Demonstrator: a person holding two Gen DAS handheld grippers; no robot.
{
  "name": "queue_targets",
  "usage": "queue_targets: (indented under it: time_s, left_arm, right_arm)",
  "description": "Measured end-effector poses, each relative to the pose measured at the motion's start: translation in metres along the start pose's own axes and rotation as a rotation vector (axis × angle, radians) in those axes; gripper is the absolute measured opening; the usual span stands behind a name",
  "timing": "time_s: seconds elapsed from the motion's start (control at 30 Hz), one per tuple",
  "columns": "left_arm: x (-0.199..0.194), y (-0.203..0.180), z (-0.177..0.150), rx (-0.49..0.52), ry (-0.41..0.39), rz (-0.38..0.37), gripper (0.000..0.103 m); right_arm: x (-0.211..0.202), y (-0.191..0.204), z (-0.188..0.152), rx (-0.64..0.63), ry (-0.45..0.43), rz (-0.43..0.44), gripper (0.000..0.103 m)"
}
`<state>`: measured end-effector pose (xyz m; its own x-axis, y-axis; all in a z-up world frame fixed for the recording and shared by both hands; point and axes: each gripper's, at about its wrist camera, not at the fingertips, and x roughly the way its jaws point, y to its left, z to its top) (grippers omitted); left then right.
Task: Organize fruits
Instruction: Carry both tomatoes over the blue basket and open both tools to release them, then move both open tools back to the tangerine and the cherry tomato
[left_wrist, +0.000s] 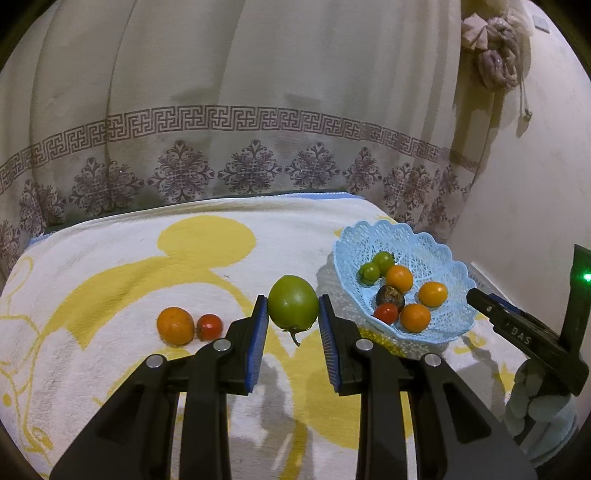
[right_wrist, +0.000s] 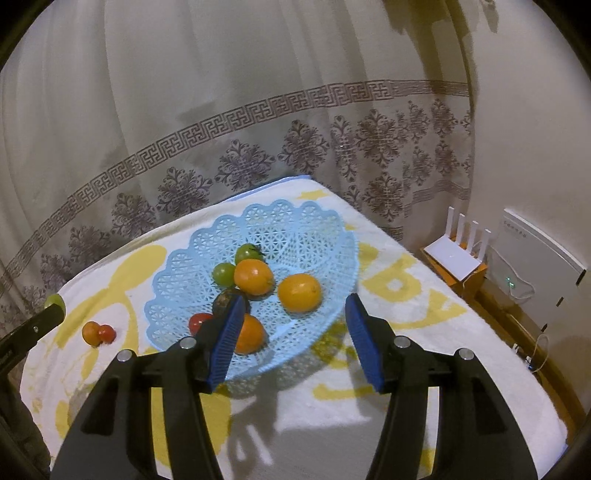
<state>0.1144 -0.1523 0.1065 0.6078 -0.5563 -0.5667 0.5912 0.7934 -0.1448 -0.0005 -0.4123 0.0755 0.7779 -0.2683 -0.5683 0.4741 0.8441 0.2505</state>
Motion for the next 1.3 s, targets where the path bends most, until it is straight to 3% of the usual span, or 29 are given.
queue_targets:
  time_s: [0.33,0.53,0.8,0.83,0.87,0.9,1.3]
  left_arm:
    - [0.025,-0.055,0.005,0.061,0.024,-0.039,0.028]
    - [0.05,-0.086,0.008,0.11,0.039,-0.067,0.028]
    - [0.077,-0.105,0.007,0.122,0.074,-0.082,0.03]
    - [0.079,-0.105,0.007,0.118,0.079,-0.087,0.042]
    - [0.08,-0.105,0.007,0.113,0.081,-0.089,0.063]
    - [0.08,-0.104,0.007,0.106,0.076,-0.086,0.07]
    - [0.07,-0.08,0.008,0.059,0.064,-0.044,0.074]
  right_arm:
    - [0.0,-0.026,-0.003,0.071,-0.007,0.014,0.063]
    - [0.001,-0.031,-0.009,0.055,-0.04,-0.02,0.063]
    - [0.004,-0.033,-0.013,0.061,-0.046,-0.019,0.069]
    - [0.004,-0.033,-0.013,0.067,-0.048,-0.019,0.069]
    - [0.004,-0.034,-0.013,0.071,-0.05,-0.02,0.069]
    - [0.005,-0.035,-0.013,0.075,-0.05,-0.021,0.07]
    - [0.004,-0.036,-0.016,0.083,-0.06,-0.038,0.076]
